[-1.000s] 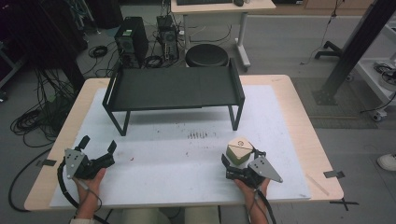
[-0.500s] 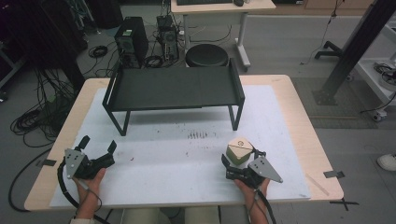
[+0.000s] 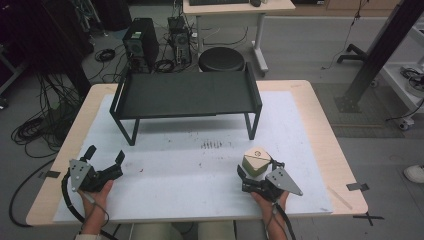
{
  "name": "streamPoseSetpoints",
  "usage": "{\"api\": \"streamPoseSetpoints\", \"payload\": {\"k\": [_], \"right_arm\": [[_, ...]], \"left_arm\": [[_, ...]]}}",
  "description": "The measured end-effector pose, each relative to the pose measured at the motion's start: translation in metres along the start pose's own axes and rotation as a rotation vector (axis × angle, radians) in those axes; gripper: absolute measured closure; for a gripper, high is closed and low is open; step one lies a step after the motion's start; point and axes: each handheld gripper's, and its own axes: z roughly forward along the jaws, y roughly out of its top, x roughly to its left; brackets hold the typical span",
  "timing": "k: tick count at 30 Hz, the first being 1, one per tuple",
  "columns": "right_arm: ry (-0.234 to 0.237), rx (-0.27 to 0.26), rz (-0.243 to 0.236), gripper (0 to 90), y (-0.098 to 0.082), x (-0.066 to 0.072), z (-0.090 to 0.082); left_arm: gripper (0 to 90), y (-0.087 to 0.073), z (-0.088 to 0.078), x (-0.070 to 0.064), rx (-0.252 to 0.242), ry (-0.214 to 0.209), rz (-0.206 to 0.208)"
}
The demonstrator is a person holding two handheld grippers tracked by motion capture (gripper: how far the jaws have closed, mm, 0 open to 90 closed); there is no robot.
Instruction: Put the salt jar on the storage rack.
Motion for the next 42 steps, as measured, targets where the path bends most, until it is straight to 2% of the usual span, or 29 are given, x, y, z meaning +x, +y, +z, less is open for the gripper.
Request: {"api": "streamPoseSetpoints", "payload": {"k": [35, 41, 42], "right_arm": [[0.004, -0.004, -0.003, 5.9, 0.0, -0.0001, -0.0003], [0.015, -0.004, -0.007, 14.4, -0.0001, 0.0001, -0.0004], [0.023, -0.001, -0.01, 23.8, 0.0, 0.0, -0.0003]], "left_arm": [[1.7, 0.0, 0.0001, -0.0001, -0.001, 0.0, -0.001], [1.8, 0.0, 0.0001, -0.0001, -0.001, 0.001, -0.001], [1.8, 0.0, 0.0, 0.0, 0.0, 0.001, 0.0]]}}
